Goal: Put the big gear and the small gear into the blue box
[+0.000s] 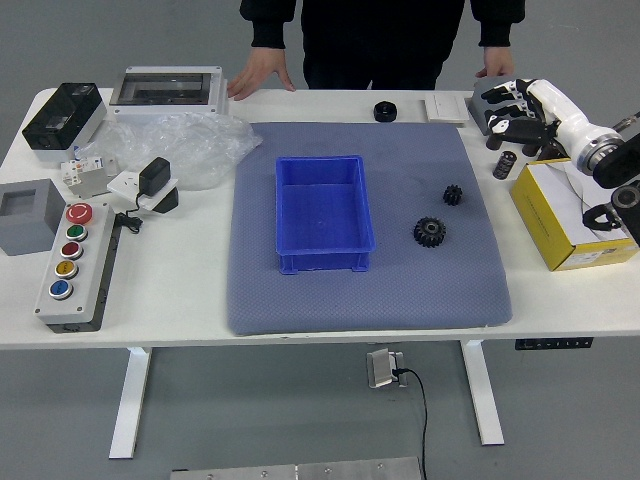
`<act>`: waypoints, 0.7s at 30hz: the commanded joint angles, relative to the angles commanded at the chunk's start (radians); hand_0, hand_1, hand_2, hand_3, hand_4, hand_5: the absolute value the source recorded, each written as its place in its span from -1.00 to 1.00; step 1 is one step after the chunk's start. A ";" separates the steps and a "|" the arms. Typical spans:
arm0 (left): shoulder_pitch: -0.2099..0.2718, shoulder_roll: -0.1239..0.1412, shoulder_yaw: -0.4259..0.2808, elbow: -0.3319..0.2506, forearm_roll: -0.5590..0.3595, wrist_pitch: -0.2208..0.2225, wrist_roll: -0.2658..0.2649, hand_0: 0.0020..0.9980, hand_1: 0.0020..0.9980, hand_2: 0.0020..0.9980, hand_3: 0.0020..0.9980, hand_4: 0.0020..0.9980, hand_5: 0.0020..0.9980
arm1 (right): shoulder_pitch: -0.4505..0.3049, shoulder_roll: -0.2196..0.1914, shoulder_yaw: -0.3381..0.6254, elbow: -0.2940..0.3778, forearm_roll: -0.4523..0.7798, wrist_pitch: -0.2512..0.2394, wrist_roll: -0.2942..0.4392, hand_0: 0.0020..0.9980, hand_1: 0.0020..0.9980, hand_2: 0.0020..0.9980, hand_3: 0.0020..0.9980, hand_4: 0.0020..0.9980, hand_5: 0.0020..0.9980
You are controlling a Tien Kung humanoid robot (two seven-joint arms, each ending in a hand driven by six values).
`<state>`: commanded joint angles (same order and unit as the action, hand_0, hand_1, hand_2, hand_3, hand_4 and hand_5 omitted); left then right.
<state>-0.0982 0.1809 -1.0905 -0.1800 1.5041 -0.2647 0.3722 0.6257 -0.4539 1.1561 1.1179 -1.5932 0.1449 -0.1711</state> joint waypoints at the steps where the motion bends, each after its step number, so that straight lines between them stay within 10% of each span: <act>1: 0.000 0.000 0.000 0.000 0.000 0.000 0.000 0.71 0.67 0.68 0.69 0.53 -0.22 | 0.003 0.000 -0.008 -0.001 -0.017 0.000 -0.002 0.68 0.46 0.57 0.45 0.06 -0.68; 21: 0.006 -0.003 0.000 0.000 -0.005 0.001 0.000 0.71 0.68 0.68 0.69 0.53 -0.21 | 0.109 0.047 -0.236 -0.108 -0.475 0.003 -0.015 0.57 0.39 0.56 0.51 0.14 -0.80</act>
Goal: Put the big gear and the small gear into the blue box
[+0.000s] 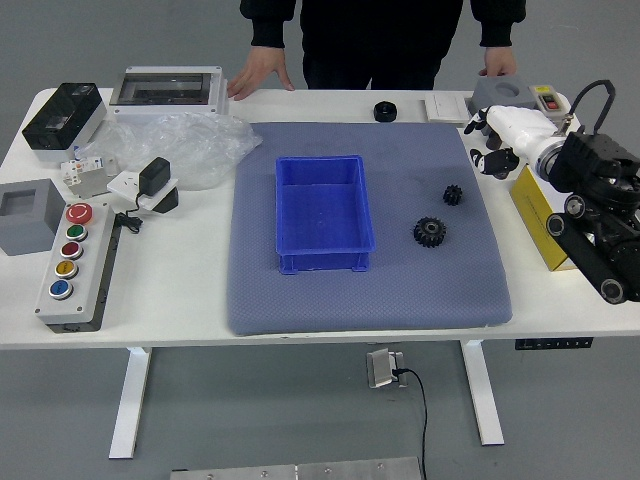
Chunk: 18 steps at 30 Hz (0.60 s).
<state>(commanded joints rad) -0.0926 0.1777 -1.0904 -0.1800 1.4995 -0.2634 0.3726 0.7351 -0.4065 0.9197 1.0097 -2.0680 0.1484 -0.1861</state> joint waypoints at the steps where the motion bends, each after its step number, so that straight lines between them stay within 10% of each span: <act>1: 0.000 0.000 0.000 0.000 0.000 0.000 0.000 0.71 0.68 0.68 0.69 0.53 -0.21 | 0.005 0.004 -0.010 -0.008 -0.009 0.004 0.000 0.57 0.39 0.56 0.51 0.14 -0.80; 18: 0.002 -0.003 0.000 0.000 0.002 -0.001 0.000 0.71 0.68 0.68 0.69 0.53 -0.21 | 0.071 0.087 -0.083 -0.180 -0.054 0.028 0.002 0.62 0.42 0.65 0.69 0.22 -0.85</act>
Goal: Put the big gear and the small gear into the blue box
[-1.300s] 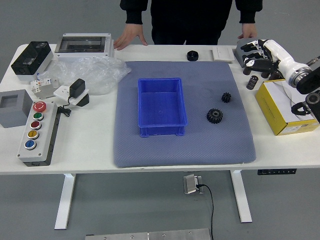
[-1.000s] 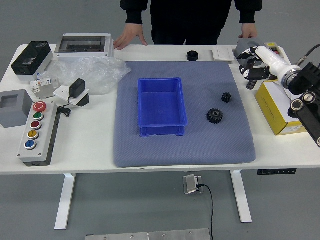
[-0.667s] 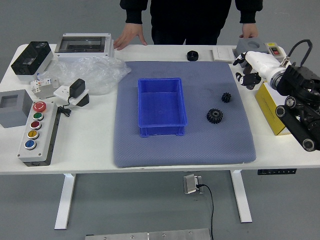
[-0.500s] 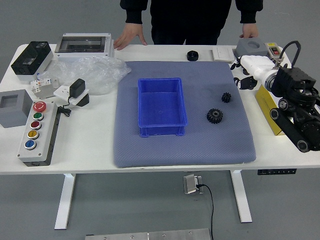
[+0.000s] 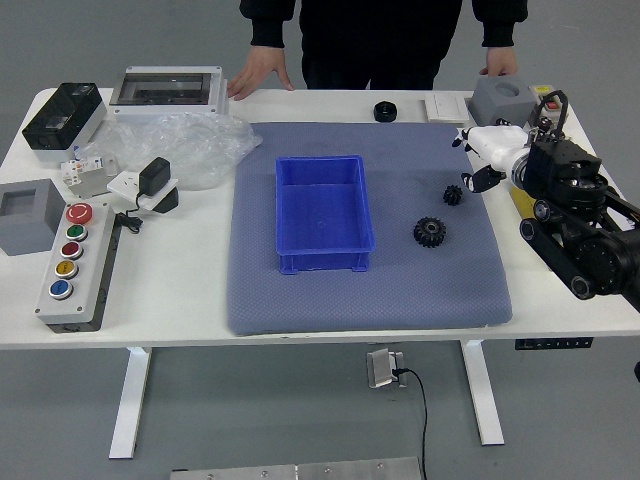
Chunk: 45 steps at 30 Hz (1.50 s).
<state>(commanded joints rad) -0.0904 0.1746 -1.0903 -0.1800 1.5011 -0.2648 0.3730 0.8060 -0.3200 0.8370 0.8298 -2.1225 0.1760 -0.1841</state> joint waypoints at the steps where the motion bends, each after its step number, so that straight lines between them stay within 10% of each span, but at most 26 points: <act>1: 0.000 0.000 0.000 0.000 0.001 0.000 0.000 0.71 0.68 0.68 0.69 0.53 -0.21 | 0.002 0.005 -0.002 -0.010 0.000 -0.001 0.001 0.62 0.42 0.65 0.69 0.22 -0.85; 21: 0.000 -0.002 -0.004 0.000 0.017 -0.004 0.000 0.71 0.68 0.67 0.69 0.53 -0.21 | 0.028 0.115 0.014 -0.228 -0.042 -0.023 0.016 0.60 0.41 0.63 0.68 0.28 -0.85; 45: -0.001 -0.003 -0.007 0.000 0.021 -0.005 0.001 0.71 0.68 0.67 0.69 0.52 -0.21 | 0.048 0.173 0.023 -0.297 -0.063 -0.024 0.012 0.55 0.37 0.56 0.61 0.30 -0.83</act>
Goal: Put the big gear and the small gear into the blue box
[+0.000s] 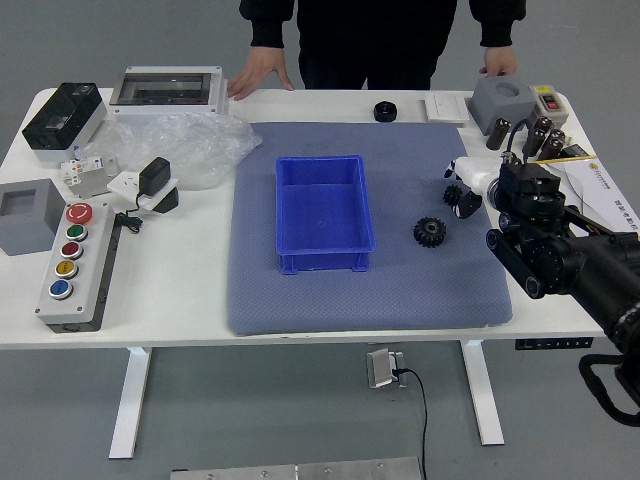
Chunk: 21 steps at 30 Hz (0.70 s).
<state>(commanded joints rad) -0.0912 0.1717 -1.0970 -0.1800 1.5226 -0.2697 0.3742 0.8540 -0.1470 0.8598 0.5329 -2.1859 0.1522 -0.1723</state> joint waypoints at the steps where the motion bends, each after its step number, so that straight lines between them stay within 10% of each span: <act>1: 0.000 0.000 0.000 0.000 0.000 0.000 0.000 0.71 0.68 0.67 0.69 0.53 -0.21 | 0.000 0.001 0.000 -0.001 0.000 0.000 0.000 0.50 0.33 0.50 0.48 0.29 -0.82; 21: 0.000 -0.004 0.001 0.000 -0.004 0.001 0.000 0.71 0.68 0.67 0.69 0.53 -0.21 | -0.002 0.014 -0.004 -0.023 -0.008 -0.006 -0.005 0.37 0.26 0.42 0.35 0.20 -0.63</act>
<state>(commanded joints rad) -0.0911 0.1679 -1.0956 -0.1800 1.5182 -0.2691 0.3743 0.8521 -0.1328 0.8558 0.5099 -2.1936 0.1462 -0.1777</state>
